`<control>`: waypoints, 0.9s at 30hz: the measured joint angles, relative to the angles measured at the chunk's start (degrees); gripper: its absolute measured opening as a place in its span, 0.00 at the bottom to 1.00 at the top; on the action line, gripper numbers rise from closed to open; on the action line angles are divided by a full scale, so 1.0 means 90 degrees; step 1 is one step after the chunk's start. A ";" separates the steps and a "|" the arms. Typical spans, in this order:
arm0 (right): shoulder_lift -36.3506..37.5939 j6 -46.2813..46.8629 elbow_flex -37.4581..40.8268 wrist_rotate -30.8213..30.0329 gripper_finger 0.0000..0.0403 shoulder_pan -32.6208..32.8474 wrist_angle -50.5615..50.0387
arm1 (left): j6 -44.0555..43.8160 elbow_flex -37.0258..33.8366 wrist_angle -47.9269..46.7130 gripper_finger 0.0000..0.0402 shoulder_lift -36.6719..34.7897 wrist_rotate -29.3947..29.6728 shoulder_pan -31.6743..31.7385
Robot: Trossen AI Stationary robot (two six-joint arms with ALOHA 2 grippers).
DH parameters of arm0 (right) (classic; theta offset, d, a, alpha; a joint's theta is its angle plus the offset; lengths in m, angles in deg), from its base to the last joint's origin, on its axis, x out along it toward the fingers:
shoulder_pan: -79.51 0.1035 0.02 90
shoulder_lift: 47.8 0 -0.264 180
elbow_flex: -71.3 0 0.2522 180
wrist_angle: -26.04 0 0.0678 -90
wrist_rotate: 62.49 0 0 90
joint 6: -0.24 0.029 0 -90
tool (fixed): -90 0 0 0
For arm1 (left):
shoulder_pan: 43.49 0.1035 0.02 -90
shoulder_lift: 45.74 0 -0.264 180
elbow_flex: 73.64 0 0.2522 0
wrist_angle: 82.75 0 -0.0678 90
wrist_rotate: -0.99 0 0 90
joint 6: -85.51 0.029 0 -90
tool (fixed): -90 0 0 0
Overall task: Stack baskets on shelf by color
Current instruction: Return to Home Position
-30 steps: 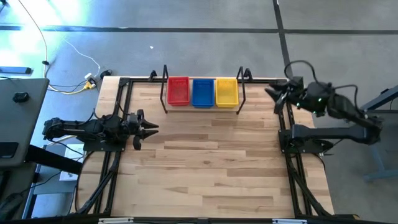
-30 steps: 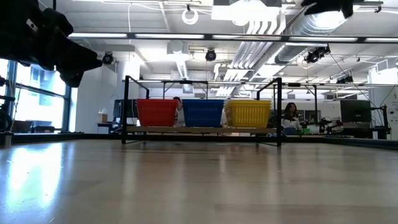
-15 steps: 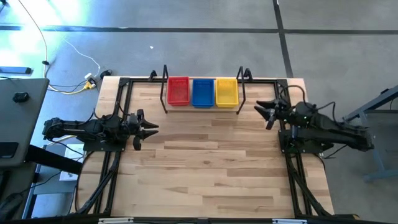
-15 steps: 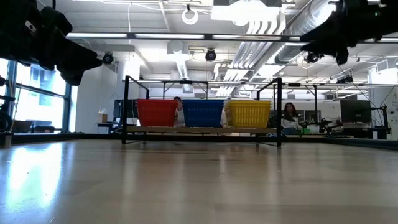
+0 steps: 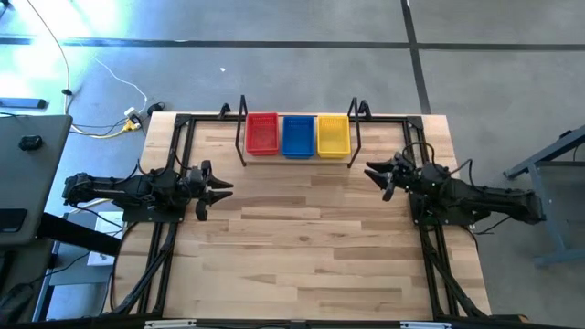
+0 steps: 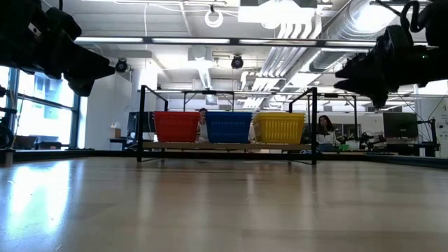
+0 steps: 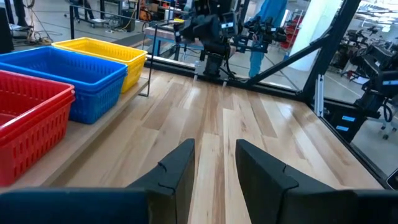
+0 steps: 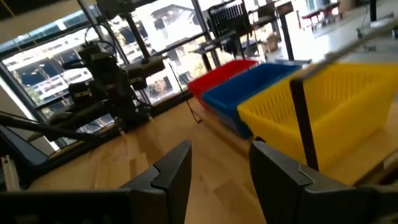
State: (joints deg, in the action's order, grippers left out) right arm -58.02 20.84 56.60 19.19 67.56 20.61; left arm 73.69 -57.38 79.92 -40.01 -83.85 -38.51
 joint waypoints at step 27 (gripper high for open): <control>0.0013 0.0437 0.0035 -0.0070 0.36 -0.0002 -0.0687 | -0.0002 0.0002 0.0000 0.26 0.0000 0.0001 0.0000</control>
State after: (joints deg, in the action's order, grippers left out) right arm -57.91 24.77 56.92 18.56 67.54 14.43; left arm 73.68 -57.36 79.92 -40.01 -83.84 -38.51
